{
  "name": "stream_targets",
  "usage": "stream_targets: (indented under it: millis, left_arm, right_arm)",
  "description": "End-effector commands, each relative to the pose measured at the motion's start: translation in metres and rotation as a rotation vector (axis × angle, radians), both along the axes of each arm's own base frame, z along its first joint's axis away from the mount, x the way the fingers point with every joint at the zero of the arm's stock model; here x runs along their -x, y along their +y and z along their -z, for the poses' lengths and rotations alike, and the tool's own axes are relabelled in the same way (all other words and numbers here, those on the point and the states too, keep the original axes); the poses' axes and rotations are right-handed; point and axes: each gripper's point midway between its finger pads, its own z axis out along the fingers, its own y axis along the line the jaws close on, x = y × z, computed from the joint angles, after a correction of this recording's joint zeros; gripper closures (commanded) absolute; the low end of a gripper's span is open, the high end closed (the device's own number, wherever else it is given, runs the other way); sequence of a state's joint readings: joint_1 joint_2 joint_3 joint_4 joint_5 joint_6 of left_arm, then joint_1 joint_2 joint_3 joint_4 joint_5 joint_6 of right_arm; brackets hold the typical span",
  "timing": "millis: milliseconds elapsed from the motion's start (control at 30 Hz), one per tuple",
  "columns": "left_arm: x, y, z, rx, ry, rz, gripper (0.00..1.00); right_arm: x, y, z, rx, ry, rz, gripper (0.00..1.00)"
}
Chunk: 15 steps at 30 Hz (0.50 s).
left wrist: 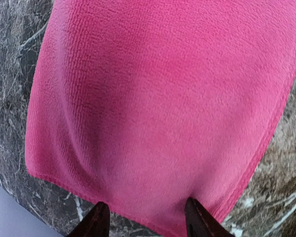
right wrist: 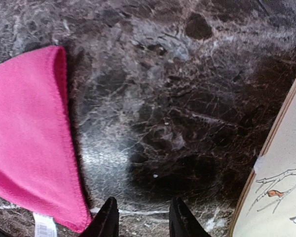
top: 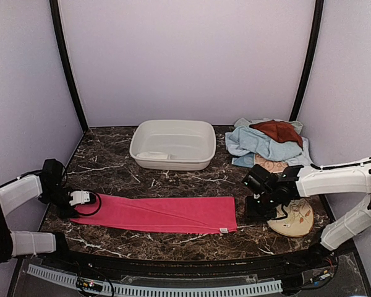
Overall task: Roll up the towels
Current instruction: Adjust the towel at the center of the board, then pick up the towel from the center of the board.
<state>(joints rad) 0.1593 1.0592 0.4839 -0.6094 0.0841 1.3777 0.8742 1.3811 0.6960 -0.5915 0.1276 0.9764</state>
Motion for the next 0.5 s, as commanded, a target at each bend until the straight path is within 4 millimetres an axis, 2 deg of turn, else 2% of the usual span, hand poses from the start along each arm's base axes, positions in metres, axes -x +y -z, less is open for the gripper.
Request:
stream_targets:
  millis: [0, 100, 167, 233, 367, 467]
  left_arm:
    - [-0.003, -0.009, -0.035, 0.062, 0.017, 0.028, 0.42]
    - [-0.008, -0.038, -0.074, 0.245, -0.015, 0.037, 0.36]
    - [-0.013, -0.047, -0.089, 0.305, -0.036, 0.030, 0.35]
    - [-0.017, -0.048, -0.092, 0.318, -0.036, 0.013, 0.34]
    - [-0.026, -0.037, -0.081, 0.287, -0.019, -0.046, 0.34]
    - [-0.035, -0.029, -0.080, 0.284, -0.040, -0.097, 0.35]
  right_arm:
    - [-0.023, 0.010, -0.042, -0.029, -0.081, -0.059, 0.60]
    - [-0.042, 0.016, -0.052, -0.051, -0.112, -0.060, 0.50]
    - [-0.054, 0.025, -0.050, -0.064, -0.119, -0.072, 0.45]
    - [-0.063, 0.035, -0.043, -0.070, -0.115, -0.092, 0.43]
    - [-0.080, 0.056, -0.018, -0.044, -0.083, -0.152, 0.39]
    - [-0.086, 0.062, 0.000, -0.010, -0.057, -0.186, 0.39]
